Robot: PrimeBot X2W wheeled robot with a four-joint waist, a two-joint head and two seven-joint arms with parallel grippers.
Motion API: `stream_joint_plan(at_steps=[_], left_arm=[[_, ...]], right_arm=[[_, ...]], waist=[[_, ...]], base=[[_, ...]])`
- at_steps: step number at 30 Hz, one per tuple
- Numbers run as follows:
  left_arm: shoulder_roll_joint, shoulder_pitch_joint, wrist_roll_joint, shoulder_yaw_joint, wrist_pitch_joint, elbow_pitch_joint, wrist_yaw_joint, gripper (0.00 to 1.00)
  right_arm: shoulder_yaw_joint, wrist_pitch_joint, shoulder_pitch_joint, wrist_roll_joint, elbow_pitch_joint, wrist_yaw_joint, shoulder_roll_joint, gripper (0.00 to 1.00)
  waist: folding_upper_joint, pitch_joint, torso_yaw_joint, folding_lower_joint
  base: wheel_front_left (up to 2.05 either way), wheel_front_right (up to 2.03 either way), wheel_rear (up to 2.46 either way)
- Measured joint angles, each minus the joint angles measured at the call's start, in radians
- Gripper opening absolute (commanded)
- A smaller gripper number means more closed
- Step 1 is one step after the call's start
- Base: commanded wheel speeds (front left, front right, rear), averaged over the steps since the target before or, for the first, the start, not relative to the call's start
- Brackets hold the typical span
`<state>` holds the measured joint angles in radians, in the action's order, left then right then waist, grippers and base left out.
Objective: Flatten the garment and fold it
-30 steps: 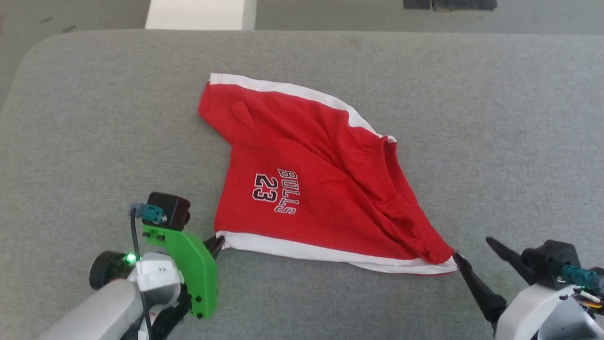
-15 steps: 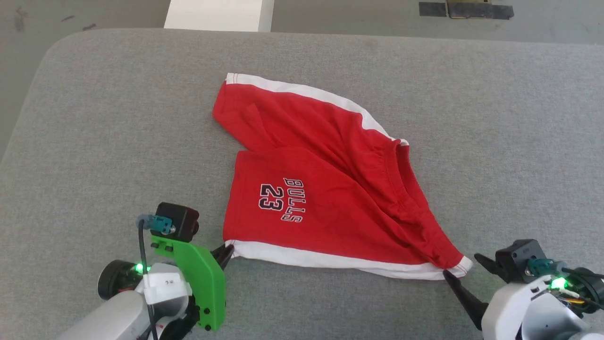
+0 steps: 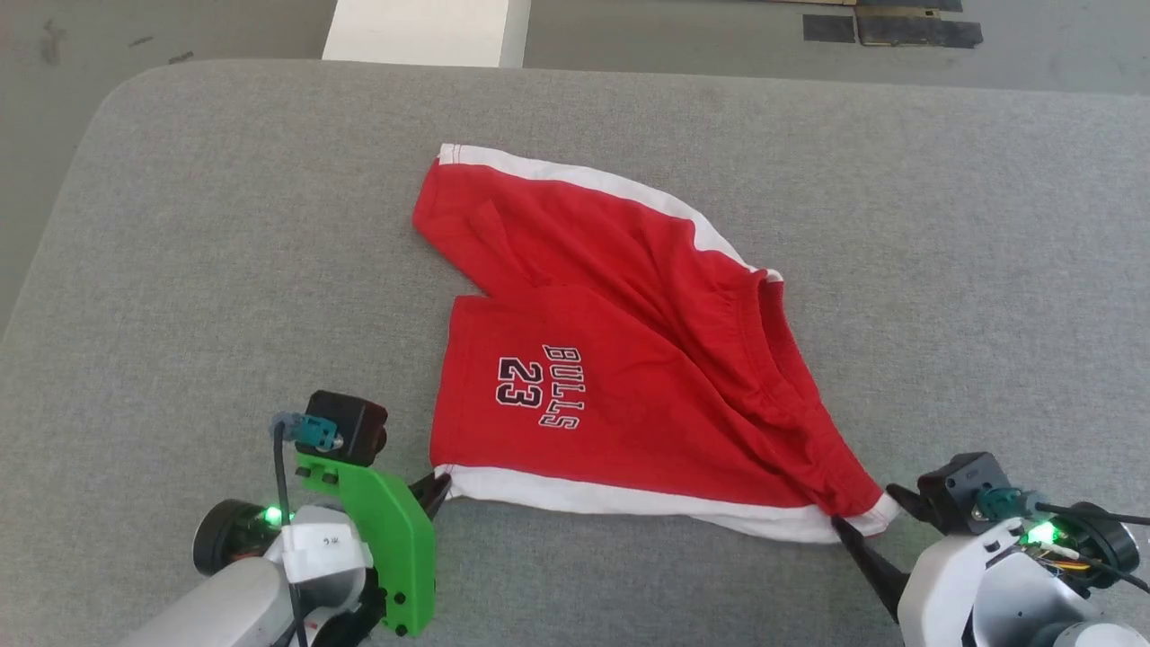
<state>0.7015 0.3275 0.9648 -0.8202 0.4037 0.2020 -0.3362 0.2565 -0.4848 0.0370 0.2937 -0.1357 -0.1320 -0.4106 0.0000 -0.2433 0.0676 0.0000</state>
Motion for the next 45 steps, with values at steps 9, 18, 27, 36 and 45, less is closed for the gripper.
stream_joint_plan(at_steps=[9,18,27,36,45], left_arm=[[0.0,0.0,0.0,-0.002,0.001,-0.001,0.0,0.0],[0.005,0.0,-0.003,0.016,-0.01,0.016,0.0,0.0],[0.052,0.047,-0.003,0.089,-0.018,0.137,-0.008,0.0],[0.058,0.183,-0.005,0.188,-0.036,0.21,-0.009,0.0],[0.054,0.394,0.01,0.255,0.007,0.164,0.038,0.0]], right_arm=[[0.007,-0.008,-0.003,0.006,0.008,0.0,-0.014,0.0],[-0.054,-0.006,-0.001,0.123,-0.047,0.0,-0.027,0.0],[-0.13,0.019,-0.073,0.35,-0.118,0.0,-0.073,0.0],[-0.157,0.057,-0.257,0.393,-0.147,0.0,-0.158,0.0],[-0.146,0.034,-0.503,0.427,-0.124,0.0,-0.224,0.0]], waist=[[0.0,0.0,0.002,0.0],[0.0,0.04,-0.003,0.0],[0.0,0.107,-0.017,0.0],[0.0,0.157,-0.03,0.0],[0.0,0.164,-0.06,0.0]], base=[[0.0,0.0,0.0],[0.0,0.0,0.0],[0.0,0.0,0.0],[0.0,0.0,0.0],[0.0,0.0,0.0]])
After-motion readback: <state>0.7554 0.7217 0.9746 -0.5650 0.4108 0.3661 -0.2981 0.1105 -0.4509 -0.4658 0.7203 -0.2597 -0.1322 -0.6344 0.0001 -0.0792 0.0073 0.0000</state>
